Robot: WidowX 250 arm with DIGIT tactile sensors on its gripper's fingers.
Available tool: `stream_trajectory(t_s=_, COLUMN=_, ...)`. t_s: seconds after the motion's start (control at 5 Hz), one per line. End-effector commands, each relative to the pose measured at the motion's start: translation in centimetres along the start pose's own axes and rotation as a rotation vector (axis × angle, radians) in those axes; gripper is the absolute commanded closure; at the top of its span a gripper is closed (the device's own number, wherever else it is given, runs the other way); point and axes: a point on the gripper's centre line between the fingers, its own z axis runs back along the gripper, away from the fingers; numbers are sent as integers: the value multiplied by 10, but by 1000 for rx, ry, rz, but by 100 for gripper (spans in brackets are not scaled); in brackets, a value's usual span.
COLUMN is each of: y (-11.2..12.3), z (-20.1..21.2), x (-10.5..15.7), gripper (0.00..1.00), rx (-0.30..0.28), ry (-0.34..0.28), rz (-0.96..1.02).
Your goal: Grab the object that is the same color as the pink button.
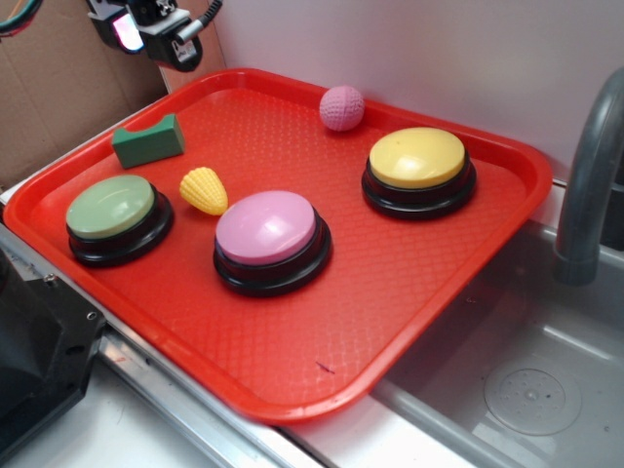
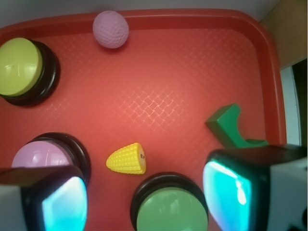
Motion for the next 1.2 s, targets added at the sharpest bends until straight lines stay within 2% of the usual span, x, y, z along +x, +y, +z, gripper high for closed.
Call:
stream_trajectory(t_s=0.0, y=-1, z=9, x=8, gripper=0, rx=8, ry=-35, rz=5)
stream_trajectory(t_s=0.2, y=-15, z=-20, x=39, gripper=0, rx=23, ry=-70, rz=-57)
stream_trajectory(t_s=0.4, y=-37, z=-42, x=72, gripper=0, rx=67, ry=-107, rz=-115)
stream_trajectory(t_s=0.8, y=-34, z=-68, x=106, gripper=0, rx=109, ry=-177, rz=-104)
stream_trajectory(t_s=1.0, y=-27, z=-79, x=118, gripper=0, rx=100, ry=-198, rz=-101)
